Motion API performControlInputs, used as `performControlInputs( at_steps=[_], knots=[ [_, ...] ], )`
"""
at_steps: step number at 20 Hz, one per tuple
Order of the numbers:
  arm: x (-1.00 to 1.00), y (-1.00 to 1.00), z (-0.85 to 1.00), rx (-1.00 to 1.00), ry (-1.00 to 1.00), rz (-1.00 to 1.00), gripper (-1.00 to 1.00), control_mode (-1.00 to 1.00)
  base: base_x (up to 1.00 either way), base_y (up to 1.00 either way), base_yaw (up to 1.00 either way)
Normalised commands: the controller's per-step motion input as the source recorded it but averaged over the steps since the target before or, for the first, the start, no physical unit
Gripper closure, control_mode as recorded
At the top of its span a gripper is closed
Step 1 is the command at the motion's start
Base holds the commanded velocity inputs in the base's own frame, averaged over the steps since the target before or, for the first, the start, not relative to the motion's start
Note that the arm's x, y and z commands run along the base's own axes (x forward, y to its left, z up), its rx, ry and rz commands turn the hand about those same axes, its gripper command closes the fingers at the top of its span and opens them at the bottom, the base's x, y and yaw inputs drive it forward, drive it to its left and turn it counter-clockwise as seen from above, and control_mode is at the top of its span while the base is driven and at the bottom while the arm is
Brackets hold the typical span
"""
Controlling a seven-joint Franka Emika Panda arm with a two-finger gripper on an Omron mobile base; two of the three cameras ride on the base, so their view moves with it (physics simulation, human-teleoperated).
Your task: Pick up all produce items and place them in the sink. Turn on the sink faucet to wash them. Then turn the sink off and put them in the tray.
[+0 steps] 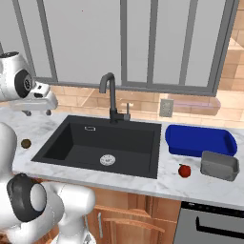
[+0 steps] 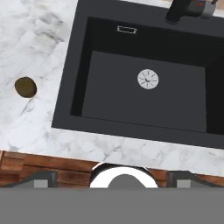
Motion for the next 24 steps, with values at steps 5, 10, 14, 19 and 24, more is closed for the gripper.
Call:
performControlInputs(
  at_steps=[5, 10, 14, 19, 24],
  knots=[
    [0.0, 0.77, -0.11, -0.02, 0.12, 0.0, -1.0, -1.0, 0.0, 0.0, 0.0],
    [0.0, 0.59, -0.19, 0.0, 0.12, 0.0, -1.0, -1.0, 0.0, 0.0, 0.0],
    [0.0, 0.42, -0.32, 0.0, 0.09, 0.0, -1.0, -1.0, 0.0, 0.0, 0.0],
    [0.0, 0.31, -0.45, 0.0, 0.05, 0.0, -1.0, -1.0, 0.0, 0.0, 0.0],
    [0.03, 0.24, -0.46, 0.0, 0.06, 0.0, -1.0, -1.0, 0.0, 0.0, 0.0]
  ],
)
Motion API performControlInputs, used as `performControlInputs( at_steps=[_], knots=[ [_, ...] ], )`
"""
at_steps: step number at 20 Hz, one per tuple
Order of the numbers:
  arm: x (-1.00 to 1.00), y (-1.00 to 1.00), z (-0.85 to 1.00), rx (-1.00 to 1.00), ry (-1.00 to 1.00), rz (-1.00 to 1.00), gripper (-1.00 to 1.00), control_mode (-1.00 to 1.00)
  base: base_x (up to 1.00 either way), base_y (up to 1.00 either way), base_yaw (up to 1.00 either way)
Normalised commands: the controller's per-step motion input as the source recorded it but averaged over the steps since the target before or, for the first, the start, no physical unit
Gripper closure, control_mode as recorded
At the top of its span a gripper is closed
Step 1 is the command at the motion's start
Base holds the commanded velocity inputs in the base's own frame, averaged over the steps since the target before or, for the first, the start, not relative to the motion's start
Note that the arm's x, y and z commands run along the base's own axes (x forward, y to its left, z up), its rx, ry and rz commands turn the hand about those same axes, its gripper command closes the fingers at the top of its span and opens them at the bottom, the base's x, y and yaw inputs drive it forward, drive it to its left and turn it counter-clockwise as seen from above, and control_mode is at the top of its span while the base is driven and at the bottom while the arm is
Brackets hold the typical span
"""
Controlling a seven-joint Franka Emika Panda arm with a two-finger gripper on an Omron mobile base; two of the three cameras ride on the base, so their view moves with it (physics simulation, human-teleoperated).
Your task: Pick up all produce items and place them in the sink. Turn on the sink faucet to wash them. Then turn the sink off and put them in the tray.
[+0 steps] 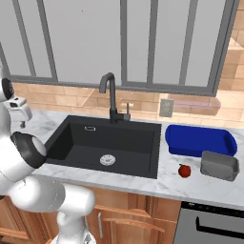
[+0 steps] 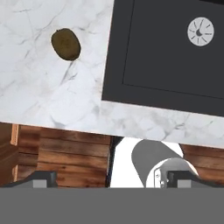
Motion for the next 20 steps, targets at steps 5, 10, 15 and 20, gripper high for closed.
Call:
performControlInputs(
  at_steps=[5, 10, 15, 20],
  knots=[
    [0.03, 0.23, -0.44, 0.0, 0.01, 0.0, -1.0, -1.0, 0.0, 0.0, 0.0],
    [0.06, 0.22, -0.39, 0.0, 0.0, 0.0, -1.0, -1.0, 0.0, 0.0, 0.0],
    [0.1, 0.15, -0.32, 0.0, 0.0, 0.0, -1.0, -1.0, 0.0, 0.0, 0.0],
    [0.24, 0.15, -0.32, 0.0, 0.0, 0.0, -1.0, -1.0, 0.0, 0.0, 0.0]
  ],
)
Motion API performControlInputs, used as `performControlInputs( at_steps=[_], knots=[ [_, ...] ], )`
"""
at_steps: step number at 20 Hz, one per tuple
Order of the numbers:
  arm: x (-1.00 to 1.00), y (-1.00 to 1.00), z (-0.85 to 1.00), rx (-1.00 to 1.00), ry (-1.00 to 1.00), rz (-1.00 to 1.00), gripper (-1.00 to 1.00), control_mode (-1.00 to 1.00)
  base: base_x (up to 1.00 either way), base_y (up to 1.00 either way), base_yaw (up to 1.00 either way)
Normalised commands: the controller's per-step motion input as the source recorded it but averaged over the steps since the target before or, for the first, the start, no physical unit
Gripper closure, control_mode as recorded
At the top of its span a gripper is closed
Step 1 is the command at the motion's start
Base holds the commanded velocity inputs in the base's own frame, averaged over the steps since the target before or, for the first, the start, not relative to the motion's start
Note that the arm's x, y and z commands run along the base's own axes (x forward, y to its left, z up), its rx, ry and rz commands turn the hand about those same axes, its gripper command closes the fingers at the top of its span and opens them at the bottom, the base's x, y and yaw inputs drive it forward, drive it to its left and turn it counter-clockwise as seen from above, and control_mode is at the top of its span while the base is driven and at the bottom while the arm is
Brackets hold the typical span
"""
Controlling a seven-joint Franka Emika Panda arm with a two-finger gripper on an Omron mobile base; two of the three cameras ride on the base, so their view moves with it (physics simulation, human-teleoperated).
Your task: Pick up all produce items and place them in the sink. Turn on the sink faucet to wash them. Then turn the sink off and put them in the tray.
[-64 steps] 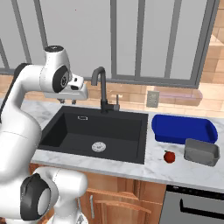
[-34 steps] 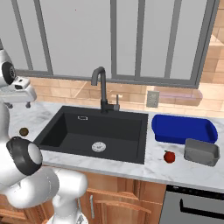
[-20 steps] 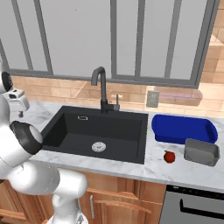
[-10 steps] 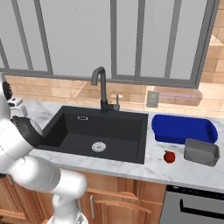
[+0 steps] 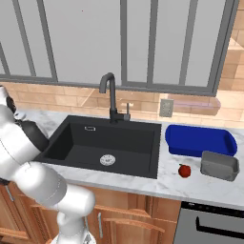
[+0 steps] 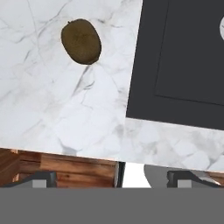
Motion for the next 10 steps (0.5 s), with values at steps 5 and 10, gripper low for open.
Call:
performControlInputs(
  at_steps=[5, 10],
  knots=[
    [0.35, 0.15, -0.31, 0.0, 0.0, 0.0, -1.0, -1.0, 0.0, 0.0, 0.0],
    [0.31, 0.16, -0.26, 0.0, 0.0, 0.0, -1.0, -1.0, 0.0, 0.0, 0.0]
  ],
)
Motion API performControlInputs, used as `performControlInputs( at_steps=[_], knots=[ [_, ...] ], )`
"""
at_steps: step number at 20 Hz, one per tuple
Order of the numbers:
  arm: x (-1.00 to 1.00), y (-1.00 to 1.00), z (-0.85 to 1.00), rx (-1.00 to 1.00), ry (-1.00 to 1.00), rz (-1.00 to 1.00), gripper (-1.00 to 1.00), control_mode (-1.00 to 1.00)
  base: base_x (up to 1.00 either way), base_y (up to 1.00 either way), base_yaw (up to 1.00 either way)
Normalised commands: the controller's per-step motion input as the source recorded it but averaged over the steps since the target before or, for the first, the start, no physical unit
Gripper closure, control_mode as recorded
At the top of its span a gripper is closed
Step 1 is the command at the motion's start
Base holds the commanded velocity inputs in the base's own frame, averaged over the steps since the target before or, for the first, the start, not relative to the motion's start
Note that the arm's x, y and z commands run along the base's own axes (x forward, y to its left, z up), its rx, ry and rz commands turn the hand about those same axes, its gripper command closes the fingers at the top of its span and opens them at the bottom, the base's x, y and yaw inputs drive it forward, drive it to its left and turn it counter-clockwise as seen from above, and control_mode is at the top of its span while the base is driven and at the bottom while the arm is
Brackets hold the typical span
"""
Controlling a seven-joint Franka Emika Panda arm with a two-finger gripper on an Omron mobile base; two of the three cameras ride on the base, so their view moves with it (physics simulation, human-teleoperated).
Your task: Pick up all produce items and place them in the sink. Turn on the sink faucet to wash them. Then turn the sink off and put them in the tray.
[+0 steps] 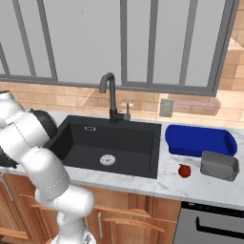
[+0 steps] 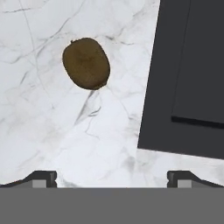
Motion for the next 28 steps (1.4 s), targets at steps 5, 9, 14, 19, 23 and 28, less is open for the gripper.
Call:
performControlInputs(
  at_steps=[5, 9, 14, 19, 23, 28],
  knots=[
    [0.26, 0.16, -0.22, 0.0, 0.0, 0.0, -1.0, -1.0, 0.0, 0.0, 0.0],
    [0.19, 0.13, -0.17, 0.0, 0.0, 0.0, -1.0, -1.0, 0.0, 0.0, 0.0],
    [0.16, 0.1, -0.16, 0.0, 0.0, 0.0, -1.0, -1.0, 0.0, 0.0, 0.0],
    [0.09, 0.01, -0.15, 0.0, 0.0, 0.0, -1.0, -1.0, 0.0, 0.0, 0.0],
    [0.09, 0.0, -0.16, 0.0, 0.0, 0.0, -1.0, -1.0, 0.0, 0.0, 0.0],
    [0.09, 0.0, -0.16, 0.0, 0.0, 0.0, -1.0, -1.0, 0.0, 0.0, 0.0]
  ],
)
